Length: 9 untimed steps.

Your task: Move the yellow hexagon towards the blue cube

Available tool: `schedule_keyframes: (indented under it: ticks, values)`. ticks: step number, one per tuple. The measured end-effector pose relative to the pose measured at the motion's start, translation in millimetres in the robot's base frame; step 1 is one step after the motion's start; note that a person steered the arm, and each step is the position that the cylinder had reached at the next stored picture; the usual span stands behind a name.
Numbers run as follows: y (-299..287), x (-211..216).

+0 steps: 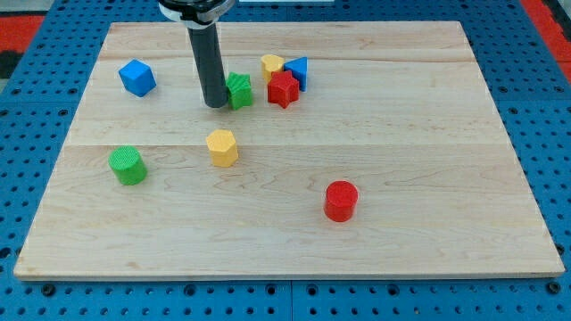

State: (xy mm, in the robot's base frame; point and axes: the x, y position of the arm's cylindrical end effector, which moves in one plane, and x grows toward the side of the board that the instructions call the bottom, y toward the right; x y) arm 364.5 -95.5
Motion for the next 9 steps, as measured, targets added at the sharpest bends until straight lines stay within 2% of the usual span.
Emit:
schedule_keyframes:
  ticks: [2,4,5,6,7,9]
  values:
    - [27,-3]
    - [31,-7]
    - [31,39]
    - [76,71]
    - [89,76]
    - [3,105]
